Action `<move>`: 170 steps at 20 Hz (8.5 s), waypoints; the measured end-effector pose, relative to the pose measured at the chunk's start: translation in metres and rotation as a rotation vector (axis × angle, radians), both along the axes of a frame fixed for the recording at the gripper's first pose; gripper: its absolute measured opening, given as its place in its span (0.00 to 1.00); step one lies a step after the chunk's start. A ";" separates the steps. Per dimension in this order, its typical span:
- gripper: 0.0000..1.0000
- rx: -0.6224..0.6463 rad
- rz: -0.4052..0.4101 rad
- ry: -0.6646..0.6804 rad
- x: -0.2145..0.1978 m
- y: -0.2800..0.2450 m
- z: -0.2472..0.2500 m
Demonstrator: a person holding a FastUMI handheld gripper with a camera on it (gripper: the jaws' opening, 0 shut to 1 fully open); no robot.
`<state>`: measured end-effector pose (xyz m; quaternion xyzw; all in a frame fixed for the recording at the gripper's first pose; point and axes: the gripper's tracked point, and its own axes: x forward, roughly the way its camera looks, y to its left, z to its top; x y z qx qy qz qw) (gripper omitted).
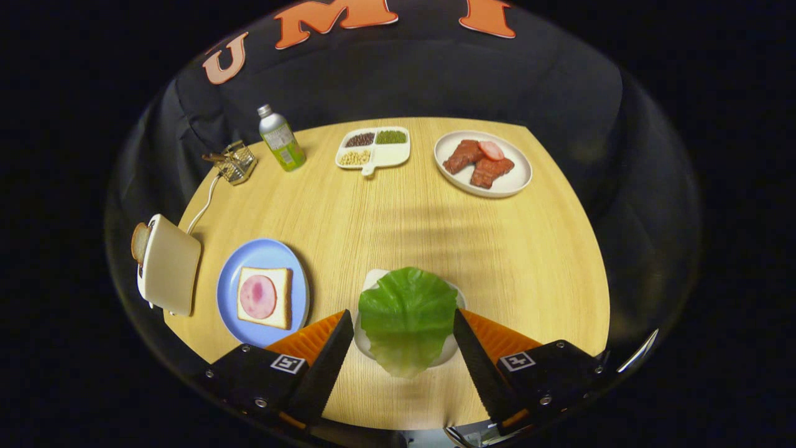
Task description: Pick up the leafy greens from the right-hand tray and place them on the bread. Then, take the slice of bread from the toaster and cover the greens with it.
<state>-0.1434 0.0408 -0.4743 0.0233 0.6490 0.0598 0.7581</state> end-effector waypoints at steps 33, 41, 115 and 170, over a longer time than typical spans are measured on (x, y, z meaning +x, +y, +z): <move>0.05 0.010 -0.149 0.230 -0.029 0.008 -0.054; 0.05 0.123 -0.112 0.167 0.001 0.057 -0.004; 0.71 0.227 0.377 0.258 0.021 0.522 0.126; 0.15 0.625 -0.130 0.140 0.027 0.236 0.088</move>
